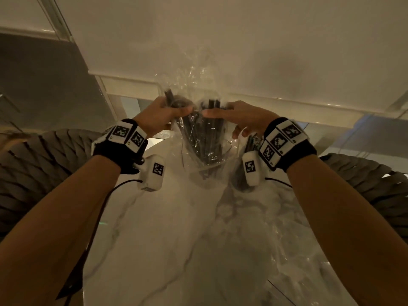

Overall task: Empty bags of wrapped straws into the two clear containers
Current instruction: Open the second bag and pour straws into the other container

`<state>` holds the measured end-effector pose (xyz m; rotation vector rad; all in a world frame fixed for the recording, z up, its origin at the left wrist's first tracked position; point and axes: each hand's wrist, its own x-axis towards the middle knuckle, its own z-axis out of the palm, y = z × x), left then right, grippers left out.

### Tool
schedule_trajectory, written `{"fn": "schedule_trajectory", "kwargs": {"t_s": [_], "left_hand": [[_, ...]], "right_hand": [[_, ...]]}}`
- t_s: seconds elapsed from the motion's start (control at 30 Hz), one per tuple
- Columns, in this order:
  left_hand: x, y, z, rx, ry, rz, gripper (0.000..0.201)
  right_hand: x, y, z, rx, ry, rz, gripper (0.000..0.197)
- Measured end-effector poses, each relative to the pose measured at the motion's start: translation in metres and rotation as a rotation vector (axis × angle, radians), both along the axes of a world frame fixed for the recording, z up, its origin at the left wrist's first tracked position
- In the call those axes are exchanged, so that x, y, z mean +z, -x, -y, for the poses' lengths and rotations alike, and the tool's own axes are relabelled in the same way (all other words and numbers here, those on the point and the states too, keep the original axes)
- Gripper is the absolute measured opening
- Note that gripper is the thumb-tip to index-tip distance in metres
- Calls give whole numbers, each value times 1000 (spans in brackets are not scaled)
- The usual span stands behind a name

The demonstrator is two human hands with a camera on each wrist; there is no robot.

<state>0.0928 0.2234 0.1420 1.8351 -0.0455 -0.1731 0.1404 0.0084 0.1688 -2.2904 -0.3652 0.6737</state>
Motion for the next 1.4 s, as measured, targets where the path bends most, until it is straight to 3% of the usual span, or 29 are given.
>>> {"fn": "schedule_trajectory", "kwargs": {"t_s": [0.2,0.33,0.43,0.5,0.6,0.7,0.8,1.0,1.1,1.2,1.3,1.4], "left_hand": [[8,-6,6,-44,79,-98,44],[9,-5,11,-24,-78,-12,30],[11,-6,12,-23,-339,44,36],[14,-6,12,23,-414,92,36],[23,-4,7,120,-365,189,27],[28,-1,6,57,-305,168,13],[32,4,8,-15,-221,66,26],[40,9,1,105,-244,81,32],[39,13,-1,134,-266,162,4],[40,16,-2,205,-290,269,9],[43,21,0,213,-328,231,38],[49,25,0,186,-283,192,42]], "right_hand": [[12,-6,2,60,86,141,62],[7,-3,3,-15,-69,196,71],[9,-2,7,59,-64,258,57],[16,-2,8,61,-33,281,51],[22,-2,10,54,-51,327,43],[16,-1,13,26,-104,318,25],[12,-2,17,-30,-99,335,16],[21,1,26,-85,-153,464,34],[22,3,30,-84,-112,444,36],[26,4,33,-101,-147,433,35],[31,7,35,-87,-186,376,40],[35,8,38,-91,-246,346,42]]}}
